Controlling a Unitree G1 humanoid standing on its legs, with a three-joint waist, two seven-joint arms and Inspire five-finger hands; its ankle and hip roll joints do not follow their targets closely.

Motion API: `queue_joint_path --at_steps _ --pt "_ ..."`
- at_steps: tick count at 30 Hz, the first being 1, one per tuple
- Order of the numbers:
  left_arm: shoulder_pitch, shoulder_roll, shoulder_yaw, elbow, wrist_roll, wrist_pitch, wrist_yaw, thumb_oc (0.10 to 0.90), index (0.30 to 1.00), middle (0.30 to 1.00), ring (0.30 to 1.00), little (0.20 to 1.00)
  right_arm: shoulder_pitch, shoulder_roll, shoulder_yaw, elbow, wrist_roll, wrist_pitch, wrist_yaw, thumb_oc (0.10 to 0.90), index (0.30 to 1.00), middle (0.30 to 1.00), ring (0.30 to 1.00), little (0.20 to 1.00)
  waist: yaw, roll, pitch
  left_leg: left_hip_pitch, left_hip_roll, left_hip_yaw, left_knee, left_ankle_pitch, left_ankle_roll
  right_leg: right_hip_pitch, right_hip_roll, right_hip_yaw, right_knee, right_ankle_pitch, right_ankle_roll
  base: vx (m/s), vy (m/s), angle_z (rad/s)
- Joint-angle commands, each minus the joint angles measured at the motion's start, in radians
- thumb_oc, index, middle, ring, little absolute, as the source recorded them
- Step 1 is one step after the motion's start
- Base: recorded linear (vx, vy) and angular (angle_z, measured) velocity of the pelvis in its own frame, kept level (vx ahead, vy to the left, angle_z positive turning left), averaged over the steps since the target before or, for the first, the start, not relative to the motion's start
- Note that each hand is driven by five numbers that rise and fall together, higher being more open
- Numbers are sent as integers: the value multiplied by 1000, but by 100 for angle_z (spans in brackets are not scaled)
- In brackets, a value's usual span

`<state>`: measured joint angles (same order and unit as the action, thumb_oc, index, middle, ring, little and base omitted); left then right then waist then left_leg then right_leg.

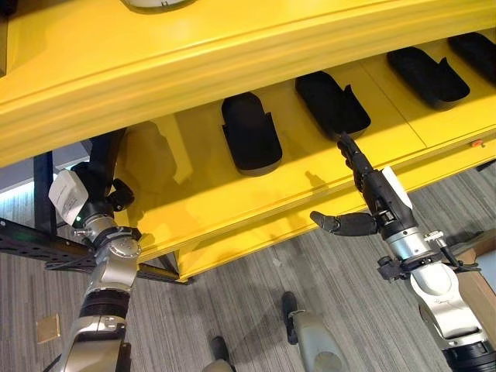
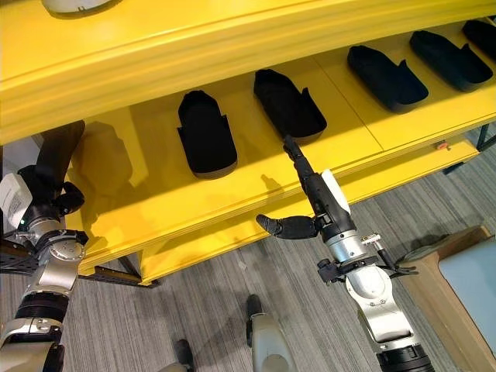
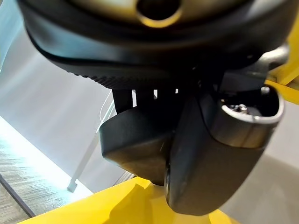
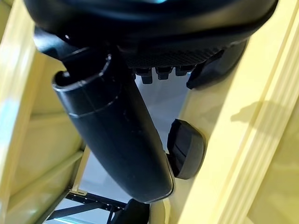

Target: Move parts from the plastic box to the shelf.

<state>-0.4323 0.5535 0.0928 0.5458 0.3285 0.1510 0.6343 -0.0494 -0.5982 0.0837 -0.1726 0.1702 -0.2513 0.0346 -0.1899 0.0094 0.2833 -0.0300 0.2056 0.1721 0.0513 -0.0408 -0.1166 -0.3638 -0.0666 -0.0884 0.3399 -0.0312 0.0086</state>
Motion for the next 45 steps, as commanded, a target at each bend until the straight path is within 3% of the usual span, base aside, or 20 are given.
queue_joint_path --at_steps 1,15,26,27,28,45 --pt "-92 108 13 -25 29 -56 72 400 300 300 300 300 -35 -11 -62 -137 38 -84 -26 900 1000 1000 1000 1000 -13 -30 -74 -61 33 5 130 -31 0 96 -46 60 25 -145 57 0 0 0" --pt "-127 110 -33 6 36 -47 31 400 300 300 300 300 -21 -9 -67 -140 50 -87 -17 900 1000 1000 1000 1000 -23 -28 -65 -76 36 11 137 -30 -1 69 -40 69 45 -151 53 0 0 0" --pt "-127 125 -113 46 144 -28 -62 400 300 300 300 300 -11 3 -73 -142 72 -91 0 900 1000 1000 1000 1000 -26 -24 -54 -87 43 9 154 -35 -1 52 -34 70 73 -161 47 0 0 0" --pt "-136 126 -129 114 140 -28 -78 769 816 816 816 816 -13 3 -69 -141 77 -90 3 900 1000 1000 1000 1000 -28 -24 -52 -88 43 10 156 -35 -1 49 -35 73 77 -161 47 0 0 0" --pt "-142 125 -140 120 143 -27 -85 900 1000 1000 1000 1000 -14 3 -67 -142 79 -91 4 900 1000 1000 1000 1000 -29 -23 -51 -88 42 10 157 -35 -1 48 -35 73 77 -162 47 0 0 0" --pt "-266 180 -330 182 269 -43 -260 900 1000 1000 1000 1000 -5 5 -75 -119 95 -90 13 900 1000 1000 1000 1000 -37 -13 -33 -97 41 2 170 -37 -1 41 -35 68 97 -168 46 0 -2 0"
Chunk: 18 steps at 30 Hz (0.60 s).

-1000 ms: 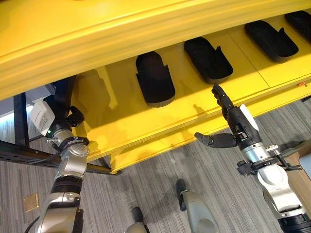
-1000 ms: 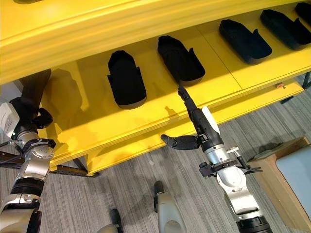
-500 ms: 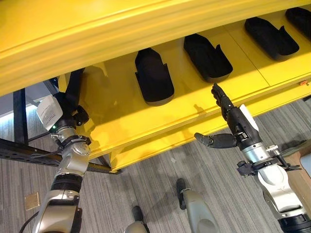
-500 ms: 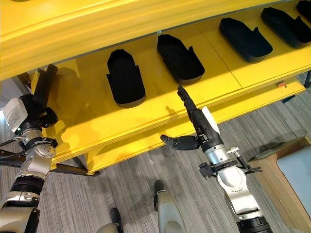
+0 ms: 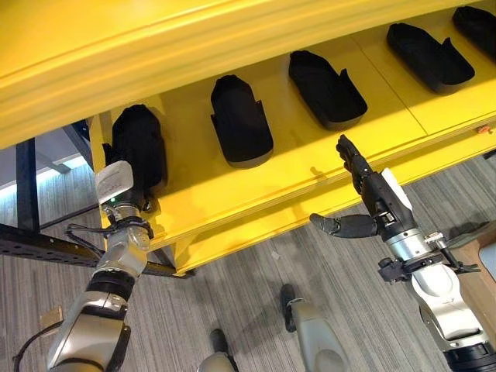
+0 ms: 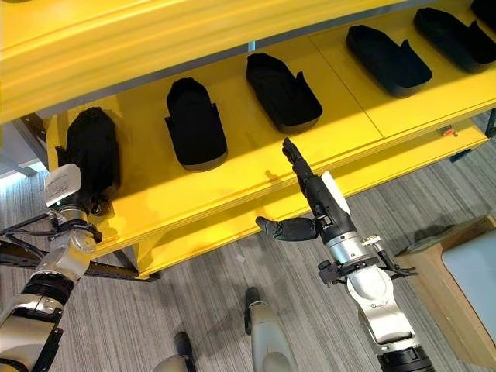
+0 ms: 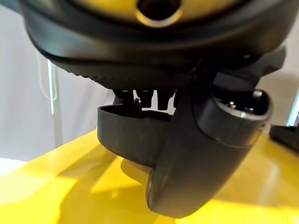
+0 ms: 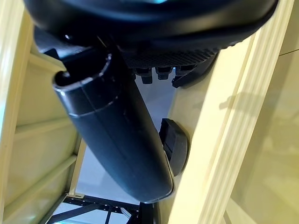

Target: Move parts from the plastic box to the shelf.

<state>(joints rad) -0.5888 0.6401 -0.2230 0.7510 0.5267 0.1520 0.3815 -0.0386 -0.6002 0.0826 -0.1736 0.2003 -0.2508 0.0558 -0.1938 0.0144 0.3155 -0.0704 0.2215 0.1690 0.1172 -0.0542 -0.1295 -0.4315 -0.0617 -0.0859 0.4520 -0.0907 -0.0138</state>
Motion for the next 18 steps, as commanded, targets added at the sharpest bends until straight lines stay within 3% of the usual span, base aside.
queue_joint_path --at_steps 1,9,18 --pt "-114 98 -22 -23 77 -48 -11 900 1000 1000 1000 1000 -15 7 -73 -116 65 -92 -6 900 1000 1000 1000 1000 -33 -18 -65 -56 26 6 103 -22 11 109 -40 65 -17 -108 69 0 0 0" --pt "-200 133 -110 20 115 -62 -115 900 1000 1000 1000 1000 -13 13 -72 -110 76 -88 10 900 1000 1000 1000 1000 -40 -14 -62 -57 32 8 111 -25 11 109 -37 69 -16 -105 71 0 0 0" --pt "-270 144 -172 31 129 -76 -138 900 1000 1000 1000 1000 -9 9 -71 -118 72 -91 17 900 1000 1000 1000 1000 -42 -15 -64 -57 30 7 114 -26 11 110 -40 70 -15 -104 75 0 0 0"
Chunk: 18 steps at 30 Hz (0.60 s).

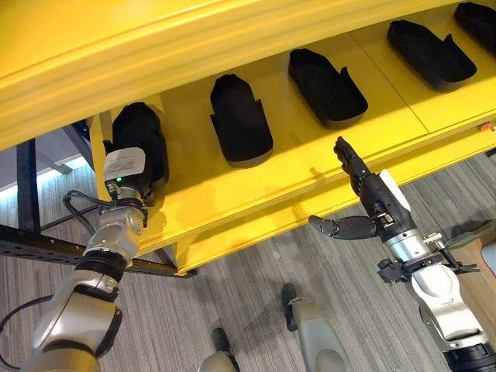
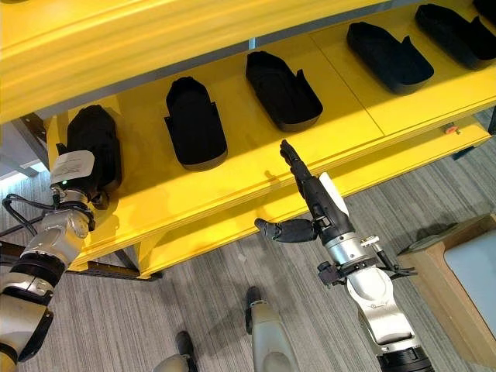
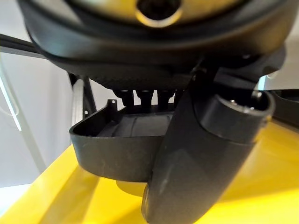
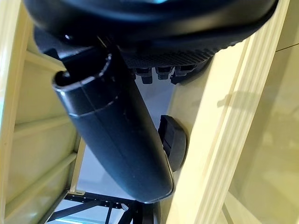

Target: Move parts from the plastic box to the shelf.

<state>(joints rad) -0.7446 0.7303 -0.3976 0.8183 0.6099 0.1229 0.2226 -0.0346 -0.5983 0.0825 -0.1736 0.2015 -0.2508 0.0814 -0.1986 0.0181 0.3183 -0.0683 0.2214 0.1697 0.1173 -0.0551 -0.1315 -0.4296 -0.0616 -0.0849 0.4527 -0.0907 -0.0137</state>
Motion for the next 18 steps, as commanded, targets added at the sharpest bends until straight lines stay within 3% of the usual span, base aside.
queue_joint_path --at_steps 1,8,18 --pt "-123 55 -5 -43 45 -50 15 900 1000 1000 1000 1000 -13 6 -71 -117 71 -91 -8 900 1000 1000 1000 1000 -38 -18 -68 -61 30 6 113 -24 13 108 -40 69 -15 -105 75 0 0 0" --pt "-164 62 -53 -34 48 -71 -12 900 1000 1000 1000 1000 -18 8 -65 -113 80 -93 -1 900 1000 1000 1000 1000 -39 -18 -69 -59 30 5 113 -24 13 110 -40 70 -17 -102 76 0 0 0" --pt "-155 40 -46 -43 -3 -85 -48 900 1000 1000 1000 1000 -17 12 -69 -116 67 -93 -2 900 1000 1000 1000 1000 -37 -19 -72 -66 29 3 120 -27 14 109 -40 72 -15 -101 75 0 0 0"
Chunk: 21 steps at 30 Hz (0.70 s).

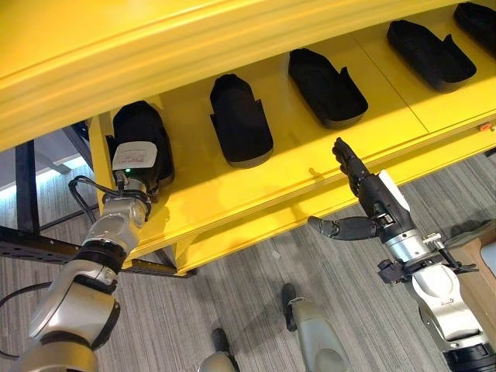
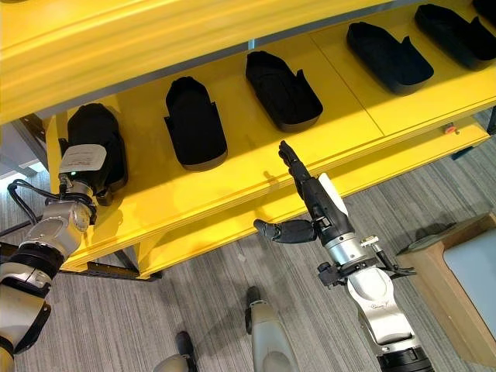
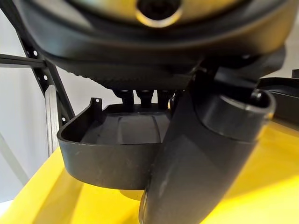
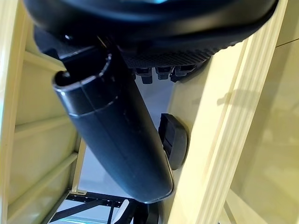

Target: Move parts from the plastic box to the shelf.

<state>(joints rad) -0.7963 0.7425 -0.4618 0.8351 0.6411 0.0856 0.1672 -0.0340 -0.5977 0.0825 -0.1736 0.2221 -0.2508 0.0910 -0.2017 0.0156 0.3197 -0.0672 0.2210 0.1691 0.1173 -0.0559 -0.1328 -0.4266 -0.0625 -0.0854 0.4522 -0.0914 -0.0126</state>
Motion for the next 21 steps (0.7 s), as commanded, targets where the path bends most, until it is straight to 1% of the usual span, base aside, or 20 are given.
queue_joint_path --at_steps 1,8,15,18,21 --pt "-104 27 18 -67 -39 -49 2 900 1000 1000 1000 1000 -17 13 -70 -117 46 -92 -12 900 1000 1000 1000 1000 -34 -16 -73 -66 29 3 121 -27 15 106 -39 73 -14 -101 74 0 0 0" --pt "-78 20 34 -114 -67 -55 -37 900 1000 1000 1000 1000 -13 26 -76 -112 43 -88 -6 900 1000 1000 1000 1000 -32 -16 -75 -65 27 1 119 -29 17 110 -41 71 -15 -103 72 0 0 0" --pt "-69 7 30 -118 -63 -54 -61 900 1000 1000 1000 1000 -8 26 -82 -116 32 -82 -2 900 1000 1000 1000 1000 -30 -17 -78 -62 28 0 121 -31 17 114 -42 70 -16 -104 72 2 0 0" --pt "-61 11 35 -121 -65 -56 -67 900 1000 1000 1000 1000 -8 25 -83 -116 31 -80 -2 900 1000 1000 1000 1000 -29 -17 -77 -62 29 0 122 -32 17 115 -41 69 -16 -104 72 0 0 0" --pt "-23 23 53 -166 -67 -64 -75 900 1000 1000 1000 1000 -6 29 -88 -115 33 -77 3 900 1000 1000 1000 1000 -23 -18 -77 -62 30 -2 126 -34 17 121 -42 67 -17 -104 72 0 0 0"
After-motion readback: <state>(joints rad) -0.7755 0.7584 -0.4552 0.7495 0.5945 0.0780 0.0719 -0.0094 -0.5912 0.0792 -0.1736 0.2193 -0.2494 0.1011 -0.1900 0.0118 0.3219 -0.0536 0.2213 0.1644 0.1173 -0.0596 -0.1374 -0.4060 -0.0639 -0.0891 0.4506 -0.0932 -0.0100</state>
